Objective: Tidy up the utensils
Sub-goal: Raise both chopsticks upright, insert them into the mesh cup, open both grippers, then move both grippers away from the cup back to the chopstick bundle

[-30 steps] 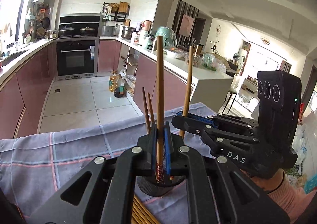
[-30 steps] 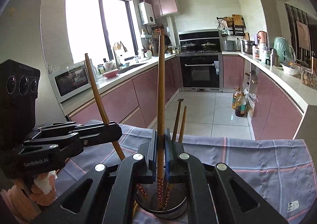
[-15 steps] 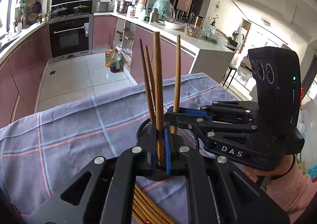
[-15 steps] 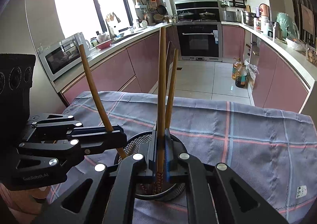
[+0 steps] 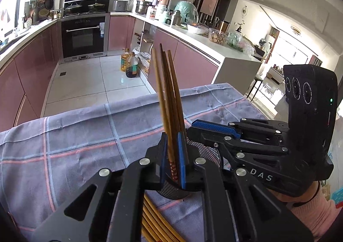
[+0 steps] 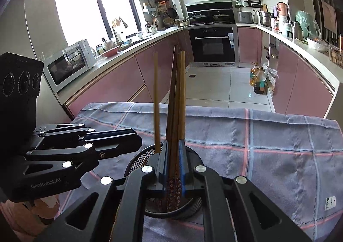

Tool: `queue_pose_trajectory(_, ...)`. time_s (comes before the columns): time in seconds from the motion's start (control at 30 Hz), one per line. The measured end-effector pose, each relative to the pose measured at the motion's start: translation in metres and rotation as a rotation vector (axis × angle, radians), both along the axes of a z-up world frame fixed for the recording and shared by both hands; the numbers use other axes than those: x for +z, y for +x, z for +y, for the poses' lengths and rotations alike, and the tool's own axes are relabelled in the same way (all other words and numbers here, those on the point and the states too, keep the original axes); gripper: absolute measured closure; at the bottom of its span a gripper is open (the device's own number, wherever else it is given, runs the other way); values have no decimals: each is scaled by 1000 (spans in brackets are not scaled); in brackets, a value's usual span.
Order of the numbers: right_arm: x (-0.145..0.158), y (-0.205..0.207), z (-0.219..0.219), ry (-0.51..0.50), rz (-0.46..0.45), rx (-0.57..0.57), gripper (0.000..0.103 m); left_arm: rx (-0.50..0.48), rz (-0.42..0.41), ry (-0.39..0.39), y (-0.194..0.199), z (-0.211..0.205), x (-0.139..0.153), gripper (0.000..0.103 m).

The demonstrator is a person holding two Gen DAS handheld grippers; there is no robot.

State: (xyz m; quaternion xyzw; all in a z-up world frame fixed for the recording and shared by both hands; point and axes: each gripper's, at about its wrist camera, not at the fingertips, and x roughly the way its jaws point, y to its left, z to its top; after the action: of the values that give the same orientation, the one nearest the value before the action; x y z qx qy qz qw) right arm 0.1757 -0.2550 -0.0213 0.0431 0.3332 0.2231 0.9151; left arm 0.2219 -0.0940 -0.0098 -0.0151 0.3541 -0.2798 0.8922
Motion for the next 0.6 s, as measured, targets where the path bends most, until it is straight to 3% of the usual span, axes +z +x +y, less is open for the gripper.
queue_pose_trajectory(0.2, 11, -24, -1, 12, -51, 29, 84, 42, -60, -42, -25, 24, 13, 88)
queue_pose_trajectory(0.37, 13, -53, 8, 14, -75, 93, 75, 48, -112, -57, -58, 45, 15, 75)
queue_pose_trajectory(0.6, -17, -77, 27, -16, 0, 161, 72, 62, -50, -3, -89, 63, -24, 71)
